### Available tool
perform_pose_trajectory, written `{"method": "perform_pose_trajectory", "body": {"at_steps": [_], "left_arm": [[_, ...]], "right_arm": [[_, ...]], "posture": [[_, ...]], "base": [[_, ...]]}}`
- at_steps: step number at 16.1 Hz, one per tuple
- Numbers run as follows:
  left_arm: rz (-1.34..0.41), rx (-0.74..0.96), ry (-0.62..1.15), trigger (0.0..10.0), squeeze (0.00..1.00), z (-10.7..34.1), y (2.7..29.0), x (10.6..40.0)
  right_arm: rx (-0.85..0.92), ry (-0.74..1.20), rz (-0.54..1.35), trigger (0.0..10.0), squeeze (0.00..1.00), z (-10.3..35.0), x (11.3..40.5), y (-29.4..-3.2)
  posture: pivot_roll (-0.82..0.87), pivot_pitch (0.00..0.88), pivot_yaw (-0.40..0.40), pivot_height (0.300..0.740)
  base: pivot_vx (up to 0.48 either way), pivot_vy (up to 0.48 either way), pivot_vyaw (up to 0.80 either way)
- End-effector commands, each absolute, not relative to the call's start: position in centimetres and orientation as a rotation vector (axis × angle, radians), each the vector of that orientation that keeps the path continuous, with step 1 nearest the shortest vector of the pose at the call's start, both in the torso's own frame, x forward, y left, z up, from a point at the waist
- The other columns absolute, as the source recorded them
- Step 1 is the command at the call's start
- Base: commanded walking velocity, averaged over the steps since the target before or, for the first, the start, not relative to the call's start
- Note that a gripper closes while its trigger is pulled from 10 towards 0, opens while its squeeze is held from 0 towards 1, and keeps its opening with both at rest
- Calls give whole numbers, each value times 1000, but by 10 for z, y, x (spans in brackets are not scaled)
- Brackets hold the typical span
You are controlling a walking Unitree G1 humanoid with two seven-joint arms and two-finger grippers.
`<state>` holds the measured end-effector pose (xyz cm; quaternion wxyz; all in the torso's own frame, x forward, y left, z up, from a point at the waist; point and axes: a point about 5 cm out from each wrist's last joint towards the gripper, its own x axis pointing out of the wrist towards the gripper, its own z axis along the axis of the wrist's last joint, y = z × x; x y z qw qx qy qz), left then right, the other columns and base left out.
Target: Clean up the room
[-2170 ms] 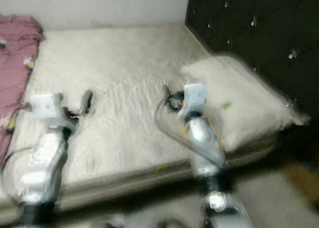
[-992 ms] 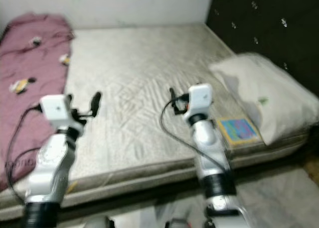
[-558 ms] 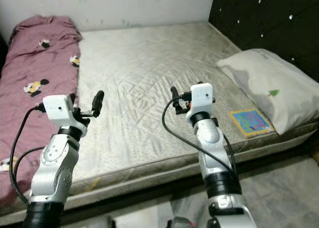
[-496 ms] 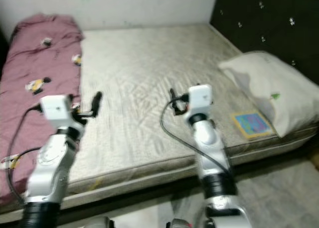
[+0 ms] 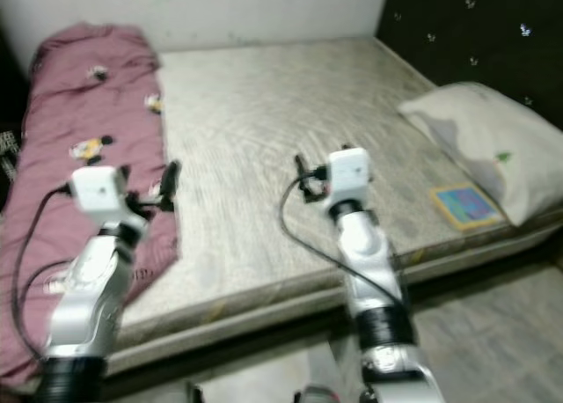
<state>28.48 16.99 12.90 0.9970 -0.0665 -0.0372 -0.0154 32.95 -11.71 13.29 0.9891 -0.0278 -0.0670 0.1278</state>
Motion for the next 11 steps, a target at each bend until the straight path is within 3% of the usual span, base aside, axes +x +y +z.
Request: {"method": "perform_pose_trajectory", "body": {"at_steps": [1,9,11], "left_arm": [[-55,-143,-81,10000,0,131,162,286],[-53,-141,-78,10000,0,131,162,285],[-55,-139,-78,10000,0,131,162,285]], "right_arm": [[-75,-149,238,10000,0,137,330,-127],[-72,-151,240,10000,0,137,330,-126],[-72,-155,243,10000,0,138,330,-126]], "posture": [[-39,0,-19,740],[-39,0,-19,740],[-39,0,-19,740]], "base": [[0,442,0],[0,443,52],[0,442,456]]}}
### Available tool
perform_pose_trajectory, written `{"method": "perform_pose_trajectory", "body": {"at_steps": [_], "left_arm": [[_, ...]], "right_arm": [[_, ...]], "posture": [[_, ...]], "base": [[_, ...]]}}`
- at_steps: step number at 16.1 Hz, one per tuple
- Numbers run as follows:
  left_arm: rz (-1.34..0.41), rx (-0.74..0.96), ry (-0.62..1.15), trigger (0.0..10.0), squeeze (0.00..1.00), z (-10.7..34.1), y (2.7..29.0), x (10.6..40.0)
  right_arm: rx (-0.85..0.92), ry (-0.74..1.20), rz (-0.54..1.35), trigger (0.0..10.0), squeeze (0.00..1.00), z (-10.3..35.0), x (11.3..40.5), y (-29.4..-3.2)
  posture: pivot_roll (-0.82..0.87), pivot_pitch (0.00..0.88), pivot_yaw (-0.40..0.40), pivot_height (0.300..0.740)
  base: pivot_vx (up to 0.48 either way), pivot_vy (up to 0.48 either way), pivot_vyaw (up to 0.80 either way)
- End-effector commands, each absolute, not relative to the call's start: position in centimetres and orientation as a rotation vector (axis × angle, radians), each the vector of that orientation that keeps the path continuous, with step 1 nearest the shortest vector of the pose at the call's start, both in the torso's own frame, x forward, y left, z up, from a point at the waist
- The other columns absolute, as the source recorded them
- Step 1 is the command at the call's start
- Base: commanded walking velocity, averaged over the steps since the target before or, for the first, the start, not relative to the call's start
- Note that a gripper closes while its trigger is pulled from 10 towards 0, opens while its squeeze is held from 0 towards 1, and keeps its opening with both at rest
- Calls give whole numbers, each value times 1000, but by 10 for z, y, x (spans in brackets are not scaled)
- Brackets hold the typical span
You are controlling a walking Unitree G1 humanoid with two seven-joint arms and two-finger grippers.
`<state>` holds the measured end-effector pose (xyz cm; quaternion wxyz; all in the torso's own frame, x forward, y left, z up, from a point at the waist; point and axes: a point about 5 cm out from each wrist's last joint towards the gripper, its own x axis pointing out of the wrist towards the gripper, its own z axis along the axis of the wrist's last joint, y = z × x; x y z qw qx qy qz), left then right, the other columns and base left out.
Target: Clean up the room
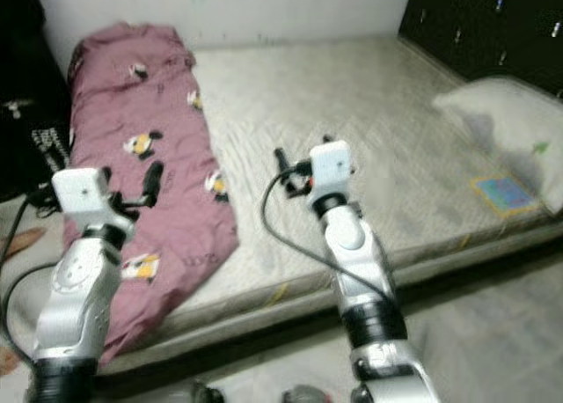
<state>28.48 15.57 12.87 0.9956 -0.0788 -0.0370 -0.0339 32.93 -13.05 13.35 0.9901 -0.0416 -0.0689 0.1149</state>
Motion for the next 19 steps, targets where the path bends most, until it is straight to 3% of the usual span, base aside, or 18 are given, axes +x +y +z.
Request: {"method": "perform_pose_trajectory", "body": {"at_steps": [1,3,11,16,19], "left_arm": [[-56,-138,-77,10000,0,131,162,285],[-56,-135,-86,10000,0,132,162,285],[-36,-106,-83,10000,0,135,165,275],[-37,-123,-44,10000,0,132,165,266],[-55,-112,-18,10000,0,127,167,255]], "right_arm": [[-73,-155,243,10000,0,138,331,-126],[-67,-154,244,10000,0,138,331,-125],[-75,-135,258,10000,0,135,330,-123],[-62,-128,239,10000,0,132,325,-122],[-28,-92,166,10000,0,124,321,-130]], "posture": [[-38,0,-17,740],[-36,0,-16,740],[-16,0,-33,740],[-3,0,-24,740],[3,0,-20,740]], "base": [[0,442,519],[0,444,550],[0,0,0],[0,0,685],[0,0,0]]}}
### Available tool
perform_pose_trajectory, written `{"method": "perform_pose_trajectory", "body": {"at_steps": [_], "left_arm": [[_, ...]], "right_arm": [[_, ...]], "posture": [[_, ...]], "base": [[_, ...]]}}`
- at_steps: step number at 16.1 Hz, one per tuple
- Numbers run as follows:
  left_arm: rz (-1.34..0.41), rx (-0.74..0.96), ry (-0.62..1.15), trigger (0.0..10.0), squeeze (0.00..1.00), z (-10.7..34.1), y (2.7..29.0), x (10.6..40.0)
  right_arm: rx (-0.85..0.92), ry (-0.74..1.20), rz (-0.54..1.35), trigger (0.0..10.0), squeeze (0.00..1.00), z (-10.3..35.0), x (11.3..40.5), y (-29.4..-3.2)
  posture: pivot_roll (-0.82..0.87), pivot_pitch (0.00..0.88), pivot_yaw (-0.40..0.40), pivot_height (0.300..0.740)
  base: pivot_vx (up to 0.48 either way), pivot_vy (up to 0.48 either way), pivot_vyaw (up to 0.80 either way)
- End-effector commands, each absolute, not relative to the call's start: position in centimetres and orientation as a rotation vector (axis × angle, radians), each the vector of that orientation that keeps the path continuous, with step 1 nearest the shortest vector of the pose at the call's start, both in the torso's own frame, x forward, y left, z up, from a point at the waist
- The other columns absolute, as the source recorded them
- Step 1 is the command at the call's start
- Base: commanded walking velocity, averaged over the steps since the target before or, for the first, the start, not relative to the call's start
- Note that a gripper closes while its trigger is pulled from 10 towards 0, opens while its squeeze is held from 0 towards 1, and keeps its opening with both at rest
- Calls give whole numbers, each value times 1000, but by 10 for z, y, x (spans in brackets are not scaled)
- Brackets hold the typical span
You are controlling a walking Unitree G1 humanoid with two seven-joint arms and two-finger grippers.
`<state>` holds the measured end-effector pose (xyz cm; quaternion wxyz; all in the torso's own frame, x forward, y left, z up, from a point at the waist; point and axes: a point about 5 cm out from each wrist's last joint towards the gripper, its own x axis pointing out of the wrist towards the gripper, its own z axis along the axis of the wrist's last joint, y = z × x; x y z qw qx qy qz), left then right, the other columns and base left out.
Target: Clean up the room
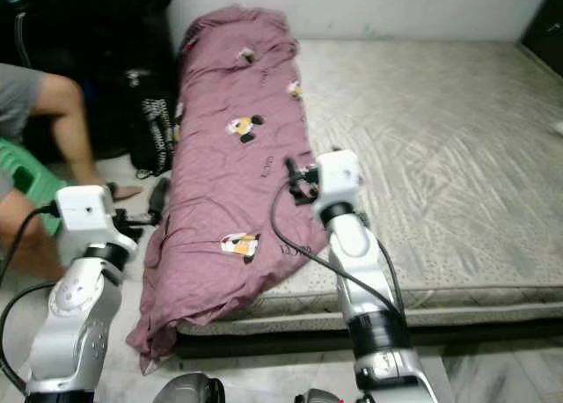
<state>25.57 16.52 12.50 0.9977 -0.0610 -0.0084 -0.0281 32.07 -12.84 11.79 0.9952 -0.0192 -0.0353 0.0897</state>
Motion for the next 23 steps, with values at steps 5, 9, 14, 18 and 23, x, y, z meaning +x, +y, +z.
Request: {"method": "perform_pose_trajectory", "body": {"at_steps": [5,9,14,18,23], "left_arm": [[-90,-127,-6,10000,0,127,167,253],[-134,-121,6,10000,0,128,164,255],[-103,-104,22,10000,0,124,163,253],[-104,-124,40,10000,0,121,162,254],[-92,-118,36,10000,0,123,166,255]], "right_arm": [[-27,-77,83,10000,0,121,308,-145],[-23,-45,36,10000,0,115,295,-155],[-34,-32,51,10000,0,117,296,-156],[-51,-27,49,10000,0,118,296,-158],[-54,-3,44,10000,0,118,297,-157]], "posture": [[-37,0,24,740],[-46,8,36,740],[-45,15,10,740],[-49,18,4,740],[-42,40,7,740]], "base": [[239,0,0],[343,0,0],[136,0,0],[0,0,0],[0,0,-320]]}}
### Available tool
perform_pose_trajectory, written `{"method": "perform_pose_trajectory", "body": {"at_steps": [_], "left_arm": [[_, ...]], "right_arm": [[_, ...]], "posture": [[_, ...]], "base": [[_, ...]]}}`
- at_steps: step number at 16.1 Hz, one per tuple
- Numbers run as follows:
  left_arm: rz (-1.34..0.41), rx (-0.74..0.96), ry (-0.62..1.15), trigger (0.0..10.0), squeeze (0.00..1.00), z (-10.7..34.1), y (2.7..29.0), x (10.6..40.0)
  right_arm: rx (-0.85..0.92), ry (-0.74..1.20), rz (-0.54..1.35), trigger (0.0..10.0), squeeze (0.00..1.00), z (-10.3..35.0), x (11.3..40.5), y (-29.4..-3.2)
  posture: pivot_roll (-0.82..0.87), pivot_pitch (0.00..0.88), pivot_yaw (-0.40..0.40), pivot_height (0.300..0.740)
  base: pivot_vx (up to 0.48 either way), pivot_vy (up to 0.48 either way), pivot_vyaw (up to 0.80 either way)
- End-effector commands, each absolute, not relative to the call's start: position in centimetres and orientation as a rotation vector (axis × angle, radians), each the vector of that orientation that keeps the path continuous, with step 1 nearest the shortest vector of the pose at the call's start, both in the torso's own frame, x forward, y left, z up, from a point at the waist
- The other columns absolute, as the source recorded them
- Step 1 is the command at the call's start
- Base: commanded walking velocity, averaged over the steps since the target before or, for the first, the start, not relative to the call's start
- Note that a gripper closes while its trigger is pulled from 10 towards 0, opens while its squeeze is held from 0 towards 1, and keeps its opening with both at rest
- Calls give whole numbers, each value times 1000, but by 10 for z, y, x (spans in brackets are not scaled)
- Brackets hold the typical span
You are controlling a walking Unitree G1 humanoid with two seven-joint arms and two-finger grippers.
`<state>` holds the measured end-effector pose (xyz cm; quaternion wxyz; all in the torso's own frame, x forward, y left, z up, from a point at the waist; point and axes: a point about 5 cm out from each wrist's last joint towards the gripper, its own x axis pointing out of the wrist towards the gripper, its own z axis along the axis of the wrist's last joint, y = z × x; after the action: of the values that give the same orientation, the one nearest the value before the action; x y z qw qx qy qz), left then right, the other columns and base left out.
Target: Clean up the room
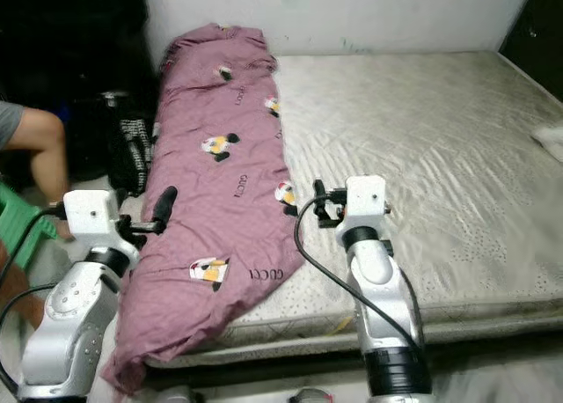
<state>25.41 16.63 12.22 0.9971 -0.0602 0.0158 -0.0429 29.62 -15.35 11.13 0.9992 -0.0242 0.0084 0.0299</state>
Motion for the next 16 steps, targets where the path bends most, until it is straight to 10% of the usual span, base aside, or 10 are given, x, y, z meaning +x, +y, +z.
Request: {"method": "perform_pose_trajectory", "body": {"at_steps": [1,16], "left_arm": [[-69,-104,44,10000,0,122,168,254],[-18,-99,95,10000,0,115,171,247]], "right_arm": [[-53,-3,43,10000,0,118,296,-157],[-20,26,39,10000,0,115,287,-161]], "posture": [[-44,43,9,740],[-51,64,10,691]], "base": [[0,0,-800],[0,0,-191]]}}
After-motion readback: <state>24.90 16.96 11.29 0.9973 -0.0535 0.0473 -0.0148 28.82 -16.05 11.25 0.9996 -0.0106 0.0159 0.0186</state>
